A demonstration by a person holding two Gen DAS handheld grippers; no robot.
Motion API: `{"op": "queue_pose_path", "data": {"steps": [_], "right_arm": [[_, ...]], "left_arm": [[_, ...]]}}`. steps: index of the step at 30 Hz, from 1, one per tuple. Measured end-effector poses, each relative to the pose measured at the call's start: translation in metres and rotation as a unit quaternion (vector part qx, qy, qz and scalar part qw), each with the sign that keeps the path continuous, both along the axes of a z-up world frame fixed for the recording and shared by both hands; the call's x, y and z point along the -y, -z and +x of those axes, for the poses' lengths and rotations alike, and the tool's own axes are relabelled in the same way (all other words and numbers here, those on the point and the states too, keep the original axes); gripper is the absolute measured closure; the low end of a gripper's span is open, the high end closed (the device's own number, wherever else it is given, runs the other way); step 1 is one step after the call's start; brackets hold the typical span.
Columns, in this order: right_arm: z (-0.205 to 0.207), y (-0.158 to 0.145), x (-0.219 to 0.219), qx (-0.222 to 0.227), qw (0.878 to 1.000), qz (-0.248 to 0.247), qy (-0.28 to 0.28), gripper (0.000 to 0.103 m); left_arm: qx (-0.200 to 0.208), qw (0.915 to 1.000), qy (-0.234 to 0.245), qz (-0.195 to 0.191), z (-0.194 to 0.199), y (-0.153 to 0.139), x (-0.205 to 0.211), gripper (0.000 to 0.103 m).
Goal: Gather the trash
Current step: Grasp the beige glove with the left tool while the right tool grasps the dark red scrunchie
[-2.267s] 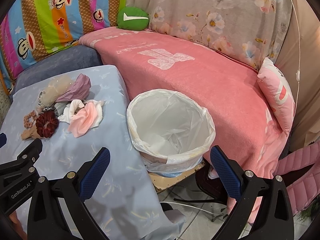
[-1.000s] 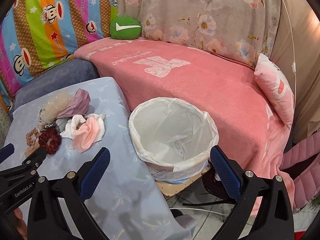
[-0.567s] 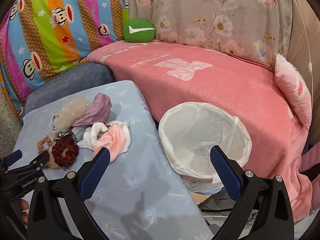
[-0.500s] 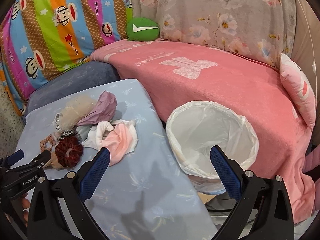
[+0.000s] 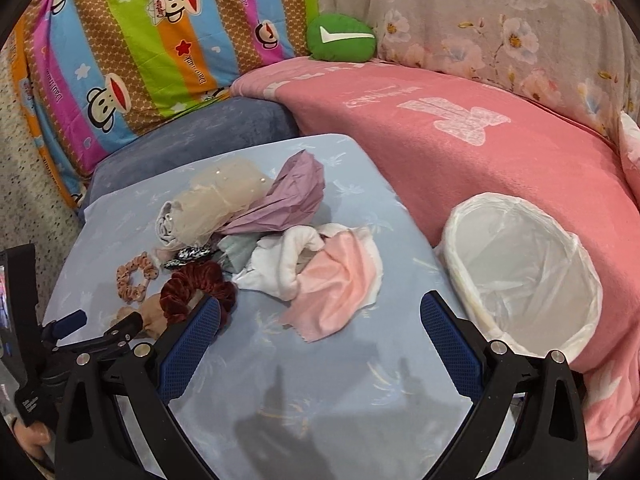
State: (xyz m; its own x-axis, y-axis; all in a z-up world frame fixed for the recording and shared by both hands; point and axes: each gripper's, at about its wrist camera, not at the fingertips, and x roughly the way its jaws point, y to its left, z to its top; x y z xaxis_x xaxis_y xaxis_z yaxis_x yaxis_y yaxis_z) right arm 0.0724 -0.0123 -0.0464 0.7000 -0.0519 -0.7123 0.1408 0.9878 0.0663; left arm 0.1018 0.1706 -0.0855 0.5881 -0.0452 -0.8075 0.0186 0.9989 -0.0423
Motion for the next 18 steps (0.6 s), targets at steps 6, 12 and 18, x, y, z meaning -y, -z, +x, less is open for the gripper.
{"op": "queue_pose_path", "data": {"steps": [6, 12, 18], "right_arm": [[0.032, 0.029, -0.030, -0.041, 0.998, 0.027, -0.027, 0.025], [0.058, 0.059, -0.050, -0.080, 0.994, 0.049, -0.047, 0.049], [0.066, 0.082, -0.066, -0.106, 0.990, 0.050, -0.073, 0.073]], "left_arm": [[-0.010, 0.9995, 0.006, -0.029, 0.010, 0.006, -0.002, 0.008], [-0.033, 0.9978, 0.023, -0.053, 0.018, 0.017, 0.002, 0.023], [-0.050, 0.9957, 0.030, -0.072, 0.018, 0.024, 0.003, 0.038]]}}
